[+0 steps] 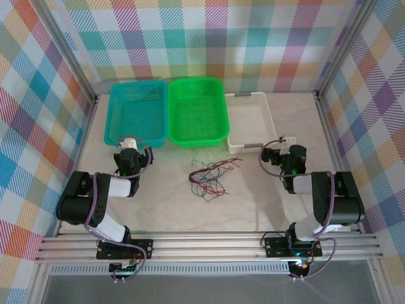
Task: Untangle the cables
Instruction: Pick up the cables at the center of the table.
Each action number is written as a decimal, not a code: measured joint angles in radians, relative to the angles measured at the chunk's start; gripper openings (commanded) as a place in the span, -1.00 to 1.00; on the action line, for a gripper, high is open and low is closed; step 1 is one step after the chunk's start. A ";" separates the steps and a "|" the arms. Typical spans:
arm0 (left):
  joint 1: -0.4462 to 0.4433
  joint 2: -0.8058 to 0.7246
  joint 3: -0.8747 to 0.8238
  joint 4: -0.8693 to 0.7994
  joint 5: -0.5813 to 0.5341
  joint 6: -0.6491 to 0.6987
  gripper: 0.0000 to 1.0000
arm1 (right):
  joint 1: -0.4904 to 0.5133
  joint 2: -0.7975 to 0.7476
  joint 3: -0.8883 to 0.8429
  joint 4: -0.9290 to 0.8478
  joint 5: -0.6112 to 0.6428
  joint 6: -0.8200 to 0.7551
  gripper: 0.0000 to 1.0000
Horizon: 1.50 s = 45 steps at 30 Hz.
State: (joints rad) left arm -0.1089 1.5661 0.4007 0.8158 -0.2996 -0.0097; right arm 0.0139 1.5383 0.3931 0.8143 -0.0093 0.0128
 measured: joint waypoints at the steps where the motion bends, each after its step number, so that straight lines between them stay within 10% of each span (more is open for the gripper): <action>1: 0.000 0.000 0.000 0.000 0.000 0.000 1.00 | 0.000 0.000 0.000 0.000 0.000 0.000 0.99; 39: 0.000 0.000 0.000 0.000 0.000 0.000 1.00 | 0.000 -0.002 0.003 -0.007 0.011 0.002 0.99; 45: 0.000 0.000 0.000 0.000 0.000 0.000 1.00 | 0.000 -0.208 0.015 -0.159 0.037 0.008 0.99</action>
State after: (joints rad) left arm -0.1089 1.5661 0.4007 0.8158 -0.2996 -0.0097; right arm 0.0139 1.3300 0.4084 0.6552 0.0273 0.0208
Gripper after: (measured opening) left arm 0.999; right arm 0.996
